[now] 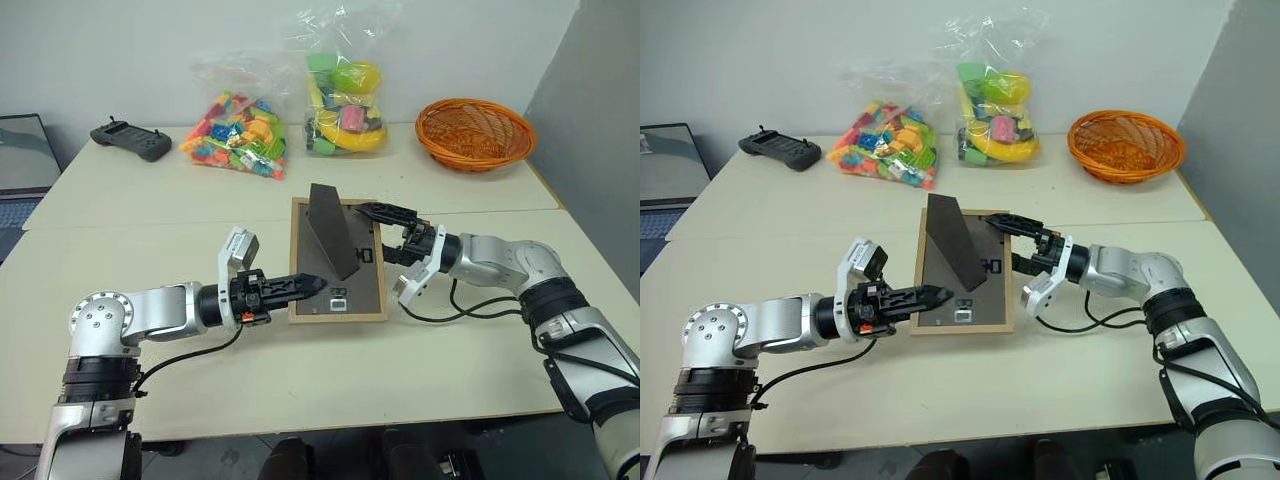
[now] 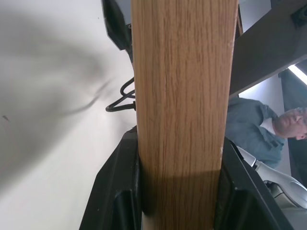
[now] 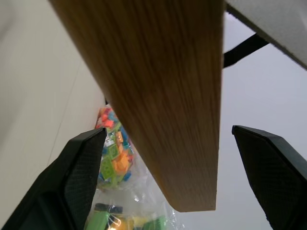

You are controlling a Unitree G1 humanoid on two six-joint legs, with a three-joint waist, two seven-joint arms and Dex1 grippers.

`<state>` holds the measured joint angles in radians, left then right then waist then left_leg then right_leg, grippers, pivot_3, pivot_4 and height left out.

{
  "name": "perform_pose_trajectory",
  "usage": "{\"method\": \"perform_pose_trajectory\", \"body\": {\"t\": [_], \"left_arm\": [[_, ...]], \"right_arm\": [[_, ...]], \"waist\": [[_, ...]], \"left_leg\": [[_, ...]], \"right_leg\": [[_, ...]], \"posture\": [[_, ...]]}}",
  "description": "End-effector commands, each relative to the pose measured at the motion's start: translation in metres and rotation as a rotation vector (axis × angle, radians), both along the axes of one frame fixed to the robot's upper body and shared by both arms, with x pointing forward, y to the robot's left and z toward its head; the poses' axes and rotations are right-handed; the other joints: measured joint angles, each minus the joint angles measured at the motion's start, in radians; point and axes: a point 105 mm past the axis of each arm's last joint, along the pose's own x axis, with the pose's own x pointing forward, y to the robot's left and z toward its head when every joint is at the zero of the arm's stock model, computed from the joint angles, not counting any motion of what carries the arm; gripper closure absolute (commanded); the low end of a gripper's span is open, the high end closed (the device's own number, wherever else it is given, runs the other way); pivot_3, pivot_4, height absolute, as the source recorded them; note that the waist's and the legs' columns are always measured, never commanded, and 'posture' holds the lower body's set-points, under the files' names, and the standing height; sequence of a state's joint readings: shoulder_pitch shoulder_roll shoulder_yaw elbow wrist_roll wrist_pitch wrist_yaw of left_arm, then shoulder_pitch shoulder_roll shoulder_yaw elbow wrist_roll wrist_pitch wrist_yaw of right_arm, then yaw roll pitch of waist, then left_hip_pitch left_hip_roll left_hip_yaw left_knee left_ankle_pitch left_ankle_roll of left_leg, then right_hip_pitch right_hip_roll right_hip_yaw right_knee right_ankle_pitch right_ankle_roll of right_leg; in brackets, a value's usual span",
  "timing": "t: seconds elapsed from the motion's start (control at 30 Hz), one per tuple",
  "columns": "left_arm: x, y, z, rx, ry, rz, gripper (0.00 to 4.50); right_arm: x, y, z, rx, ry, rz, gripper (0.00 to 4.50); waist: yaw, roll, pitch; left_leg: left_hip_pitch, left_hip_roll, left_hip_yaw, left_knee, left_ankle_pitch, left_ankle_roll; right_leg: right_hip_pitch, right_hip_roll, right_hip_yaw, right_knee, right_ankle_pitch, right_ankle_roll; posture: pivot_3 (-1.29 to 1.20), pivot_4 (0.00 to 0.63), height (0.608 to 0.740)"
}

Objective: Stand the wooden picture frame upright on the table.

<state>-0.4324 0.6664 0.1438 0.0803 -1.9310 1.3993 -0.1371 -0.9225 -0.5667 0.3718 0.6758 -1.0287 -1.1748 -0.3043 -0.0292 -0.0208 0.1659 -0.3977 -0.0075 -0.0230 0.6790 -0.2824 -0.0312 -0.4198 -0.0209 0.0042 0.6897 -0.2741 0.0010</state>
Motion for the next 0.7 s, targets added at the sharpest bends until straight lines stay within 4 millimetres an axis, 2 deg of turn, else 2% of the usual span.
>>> {"method": "perform_pose_trajectory", "body": {"t": [0.03,0.1,0.3,0.5,0.57,0.63,0.7], "left_arm": [[-0.004,-0.004,0.011,-0.038,-0.044,-0.013,3.21],[-0.004,-0.006,0.012,-0.043,-0.049,-0.016,3.21],[0.001,-0.005,0.015,-0.064,-0.047,-0.004,3.21],[-0.003,-0.007,0.013,-0.040,-0.053,-0.012,3.21],[-0.001,-0.006,0.012,0.002,-0.073,0.030,2.51],[0.004,0.000,0.016,0.015,-0.090,0.083,2.21],[0.016,0.013,0.026,0.003,-0.116,0.169,1.73]], "right_arm": [[-0.007,0.007,0.015,0.039,-0.053,0.064,1.22],[-0.009,0.009,0.015,0.042,-0.055,0.079,1.73],[-0.011,0.006,0.019,0.043,-0.076,0.097,2.85],[-0.013,0.004,0.021,0.038,-0.081,0.112,3.00],[-0.014,0.003,0.022,0.040,-0.080,0.115,3.00],[-0.013,0.002,0.024,0.044,-0.077,0.114,3.13],[-0.009,-0.001,0.025,0.037,-0.067,0.091,3.16]], "waist": [[-0.001,0.000,0.000],[-0.001,0.000,0.000],[-0.001,0.000,0.000],[-0.001,0.000,0.000],[-0.001,-0.001,0.000],[-0.001,-0.001,0.000],[-0.002,-0.001,0.000]], "left_leg": [[0.000,0.000,0.000,0.000,0.000,0.000],[0.000,0.000,0.000,0.000,0.000,0.000],[0.000,0.000,0.000,0.000,0.000,0.000],[0.000,0.000,0.001,0.000,0.000,0.000],[0.000,0.000,0.001,0.000,0.000,0.000],[0.000,0.000,0.001,0.000,0.000,0.000],[0.001,0.000,0.001,0.000,0.000,0.000]], "right_leg": [[0.000,0.000,0.000,0.000,0.000,0.000],[0.000,0.000,0.000,0.000,0.000,0.000],[0.000,0.001,0.001,0.000,0.000,0.000],[0.000,0.001,0.001,0.000,0.000,0.000],[0.000,0.001,0.001,0.000,0.000,0.000],[0.000,0.001,0.001,0.000,0.000,0.000],[0.000,0.001,0.002,0.000,0.000,0.000]], "posture": [[0.00,0.150,0.740],[0.00,0.150,0.740],[0.00,0.150,0.740],[0.00,0.150,0.740],[0.00,0.150,0.740],[0.00,0.150,0.740],[0.00,0.150,0.740]]}}
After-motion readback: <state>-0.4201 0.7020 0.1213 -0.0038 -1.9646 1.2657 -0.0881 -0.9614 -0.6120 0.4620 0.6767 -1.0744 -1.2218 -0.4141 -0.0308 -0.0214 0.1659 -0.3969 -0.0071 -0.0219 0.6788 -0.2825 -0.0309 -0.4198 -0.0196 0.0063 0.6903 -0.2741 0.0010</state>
